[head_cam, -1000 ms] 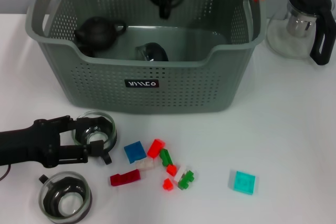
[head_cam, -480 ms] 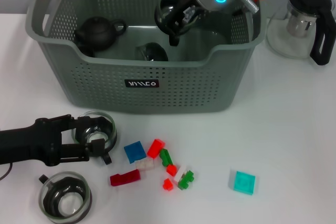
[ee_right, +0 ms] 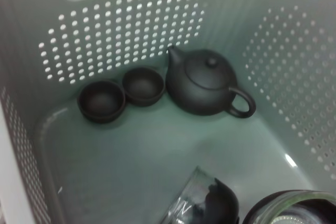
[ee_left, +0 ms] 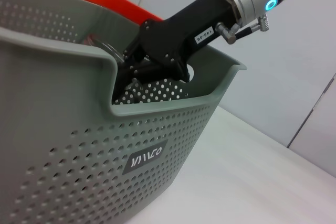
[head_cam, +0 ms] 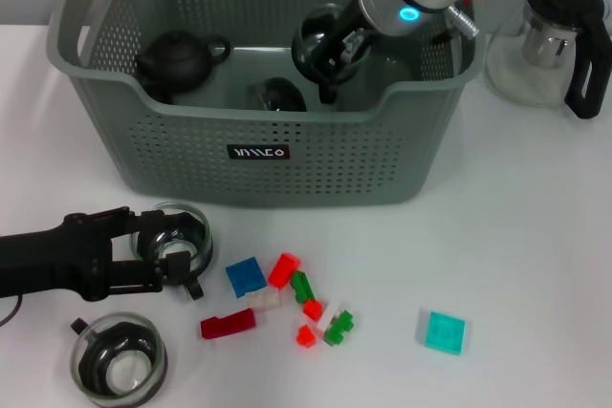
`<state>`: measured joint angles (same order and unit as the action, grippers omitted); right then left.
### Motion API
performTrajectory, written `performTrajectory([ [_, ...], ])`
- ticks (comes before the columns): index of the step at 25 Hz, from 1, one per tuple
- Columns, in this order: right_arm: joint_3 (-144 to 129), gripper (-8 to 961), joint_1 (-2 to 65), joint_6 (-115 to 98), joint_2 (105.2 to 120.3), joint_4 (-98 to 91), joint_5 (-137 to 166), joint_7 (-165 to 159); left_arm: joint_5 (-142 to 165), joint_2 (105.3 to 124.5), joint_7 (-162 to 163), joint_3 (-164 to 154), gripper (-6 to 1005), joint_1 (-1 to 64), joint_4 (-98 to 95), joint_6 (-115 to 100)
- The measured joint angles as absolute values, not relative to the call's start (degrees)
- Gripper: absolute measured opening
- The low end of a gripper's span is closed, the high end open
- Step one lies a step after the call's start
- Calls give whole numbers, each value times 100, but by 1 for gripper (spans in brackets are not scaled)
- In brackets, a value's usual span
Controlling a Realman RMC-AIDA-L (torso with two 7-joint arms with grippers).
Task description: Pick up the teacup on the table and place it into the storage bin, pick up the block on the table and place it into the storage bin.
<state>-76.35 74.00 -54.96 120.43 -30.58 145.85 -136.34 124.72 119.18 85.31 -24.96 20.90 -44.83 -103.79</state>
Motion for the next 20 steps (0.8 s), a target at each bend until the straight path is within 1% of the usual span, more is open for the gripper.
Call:
performTrajectory([
  [15, -7635, 156, 7355, -5650, 12029, -2936, 14792, -13834, 12509, 11927, 8530, -2531, 876, 2095, -4455, -10363],
  [19, -7473, 166, 7004, -5749, 12021, -3719, 14592, -13804, 12544, 11929, 8532, -2531, 876, 2092, -4451, -10361],
  [20, -7398, 201, 6816, -5826, 12019, -4114, 14459, -13779, 12545, 11932, 8533, -2529, 876, 2093, -4449, -10360],
])
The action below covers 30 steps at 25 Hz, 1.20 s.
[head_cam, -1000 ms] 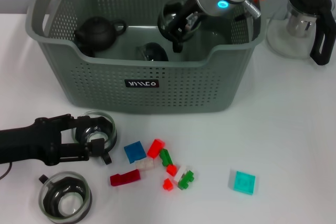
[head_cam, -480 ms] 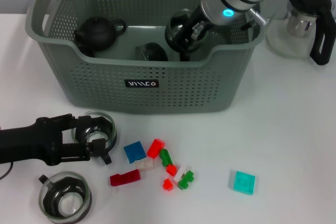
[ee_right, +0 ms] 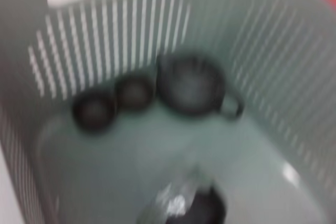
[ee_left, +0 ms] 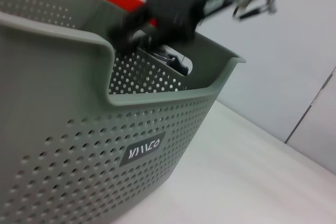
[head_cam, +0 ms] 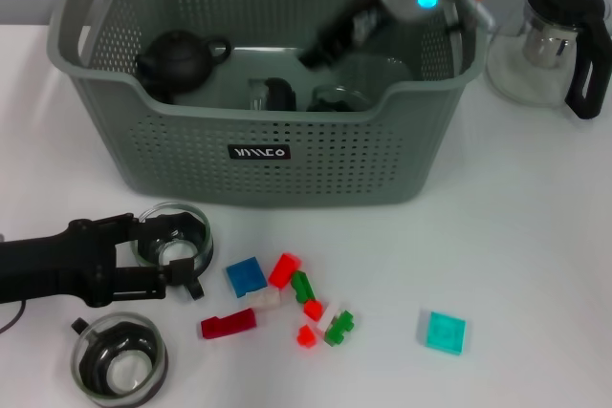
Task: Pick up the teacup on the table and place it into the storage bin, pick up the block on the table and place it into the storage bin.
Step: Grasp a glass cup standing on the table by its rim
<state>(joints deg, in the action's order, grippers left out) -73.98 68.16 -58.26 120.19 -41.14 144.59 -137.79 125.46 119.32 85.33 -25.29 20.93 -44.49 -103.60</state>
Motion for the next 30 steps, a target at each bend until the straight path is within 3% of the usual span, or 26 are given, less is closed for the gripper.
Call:
performTrajectory([
  [5, -6927, 377, 5155, -6104, 12011, -6550, 12408, -12704, 12544, 11934, 8533, -2501, 875, 2098, -4449, -10356],
  [7, -6773, 626, 4330, -6253, 11994, -7083, 10758, -11726, 12529, 11929, 8535, -2496, 875, 2109, -4449, -10334],
  [12, -6318, 810, 2850, -7968, 11974, -6493, 7119, -9210, 12502, 11933, 8521, -2496, 875, 2163, -4437, -10253],
  [14, -6032, 797, 2661, -9043, 11900, -5878, 6472, -8817, 12500, 11933, 8523, -2495, 875, 2177, -4433, -10227],
  [18, -5584, 771, 2552, -11017, 11517, -4985, 6558, -8689, 12515, 11924, 8532, -2500, 874, 2282, -4427, -10202],
  [20, -5585, 758, 2469, -11424, 11402, -4986, 7286, -8851, 12528, 11920, 8534, -2502, 874, 2310, -4428, -10202],
  [30, -5173, 691, 2576, -10661, 11575, -4742, 11239, -9331, 12547, 11822, 9056, -2436, 873, 2271, -4924, -11025],
])
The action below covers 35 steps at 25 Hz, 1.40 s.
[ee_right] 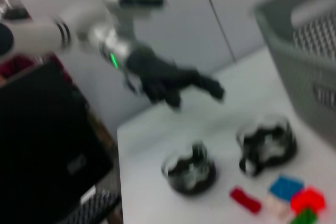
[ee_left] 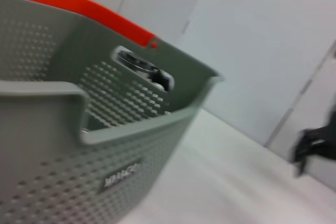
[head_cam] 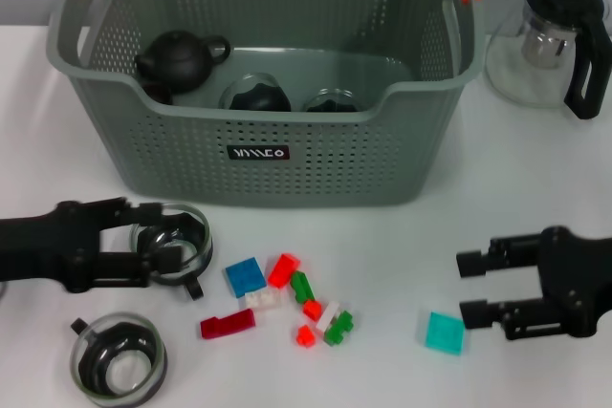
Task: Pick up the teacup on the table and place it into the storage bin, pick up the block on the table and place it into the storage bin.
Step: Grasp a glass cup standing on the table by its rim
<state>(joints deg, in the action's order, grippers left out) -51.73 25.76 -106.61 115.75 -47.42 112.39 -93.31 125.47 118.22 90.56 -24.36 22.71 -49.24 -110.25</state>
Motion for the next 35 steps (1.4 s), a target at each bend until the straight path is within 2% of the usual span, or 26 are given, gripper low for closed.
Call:
performTrajectory([
  [6, -5144, 691, 2916, -10524, 11574, -4215, 12033, -9350, 13812, 11603, 11583, -2710, 873, 2669, -6241, -11374],
  [11, -5139, 688, 3008, -10364, 11581, -4053, 12211, -9348, 14835, 11616, 13008, -3350, 873, 3289, -6806, -11147],
  [13, -5139, 683, 3021, -10343, 11587, -4026, 12246, -9346, 15035, 11673, 13307, -3769, 872, 3455, -7039, -11060],
  [16, -5132, 683, 3024, -10330, 11604, -4019, 12280, -9319, 15314, 11855, 13429, -4533, 872, 3565, -7565, -10868],
  [20, -5126, 684, 3028, -10272, 11621, -3984, 12321, -9309, 15560, 12150, 12820, -5492, 869, 3456, -8218, -10622],
  [23, -5120, 684, 3029, -10247, 11621, -3958, 12334, -9307, 15679, 12303, 12399, -5874, 864, 3344, -8481, -10463],
  [31, -5055, 683, 3021, -10239, 11617, -3949, 12369, -9337, 15850, 12306, 12102, -6275, 852, 3414, -8045, -9743],
  [35, -5038, 684, 2994, -10239, 11612, -3946, 12359, -9341, 16132, 12370, 12135, -6310, 846, 3561, -7643, -9394],
])
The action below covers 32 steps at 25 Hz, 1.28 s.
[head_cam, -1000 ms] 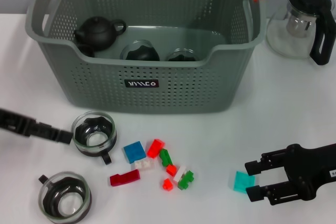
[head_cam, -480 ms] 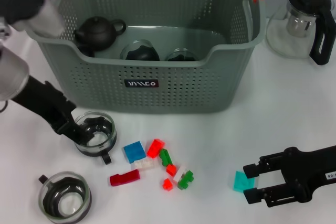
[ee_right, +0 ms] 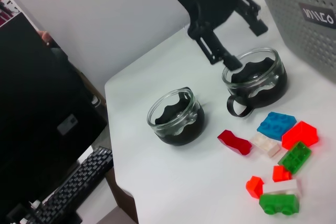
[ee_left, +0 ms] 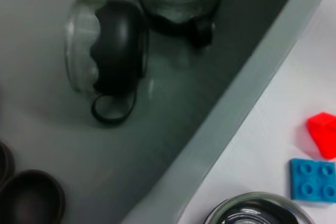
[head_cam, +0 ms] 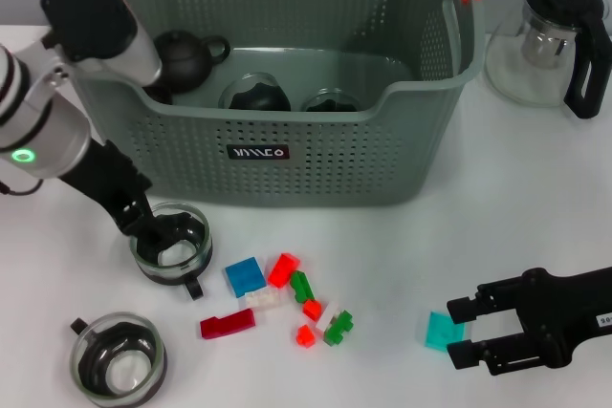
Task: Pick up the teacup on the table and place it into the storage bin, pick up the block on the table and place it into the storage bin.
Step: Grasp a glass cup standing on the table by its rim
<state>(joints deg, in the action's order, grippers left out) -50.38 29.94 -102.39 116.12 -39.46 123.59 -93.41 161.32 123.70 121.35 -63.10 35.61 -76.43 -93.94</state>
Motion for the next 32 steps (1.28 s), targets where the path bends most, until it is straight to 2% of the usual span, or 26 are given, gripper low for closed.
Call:
performTrajectory([
  [16, -4974, 683, 2971, -10230, 11600, -3946, 12394, -9352, 16205, 12420, 12104, -6884, 822, 3580, -7330, -9652],
  [32, -4904, 684, 2950, -10233, 11601, -3946, 12402, -9352, 16334, 12427, 12422, -7558, 797, 3392, -7424, -9039],
])
